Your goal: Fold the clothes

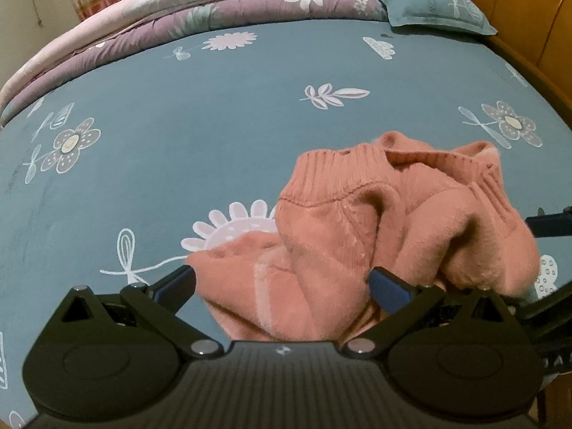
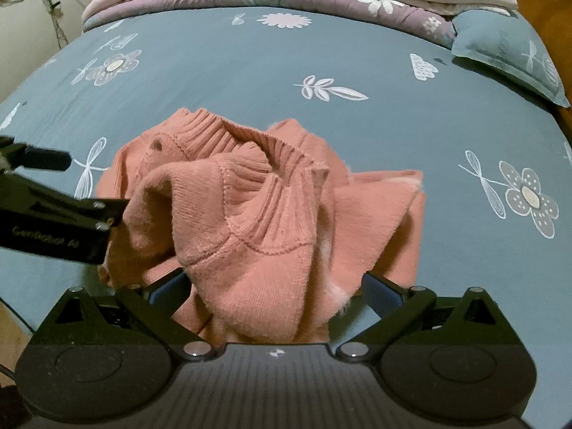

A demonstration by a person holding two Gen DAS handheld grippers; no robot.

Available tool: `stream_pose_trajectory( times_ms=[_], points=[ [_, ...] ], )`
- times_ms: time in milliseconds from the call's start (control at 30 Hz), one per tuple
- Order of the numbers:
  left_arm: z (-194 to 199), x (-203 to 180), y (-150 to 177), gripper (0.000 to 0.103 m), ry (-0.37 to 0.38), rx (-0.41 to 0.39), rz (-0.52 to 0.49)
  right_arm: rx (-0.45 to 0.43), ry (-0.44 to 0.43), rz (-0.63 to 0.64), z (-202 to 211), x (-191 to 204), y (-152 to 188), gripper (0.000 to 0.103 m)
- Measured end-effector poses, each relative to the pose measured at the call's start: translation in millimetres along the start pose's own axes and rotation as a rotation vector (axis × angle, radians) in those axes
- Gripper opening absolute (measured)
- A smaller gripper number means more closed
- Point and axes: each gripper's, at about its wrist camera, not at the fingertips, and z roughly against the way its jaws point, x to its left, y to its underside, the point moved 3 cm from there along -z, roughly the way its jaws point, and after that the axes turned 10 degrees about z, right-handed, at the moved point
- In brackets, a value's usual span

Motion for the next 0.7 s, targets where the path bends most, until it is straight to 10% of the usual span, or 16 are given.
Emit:
stream_pose_trajectory(
  times_ms=[700],
  points=[
    [-26.9,3.5,9.8,0.103,0.016,-0.003,-0.113,-0.057,0.035,0.071,-5.0,-8.9,-1.1,0.103]
  ],
)
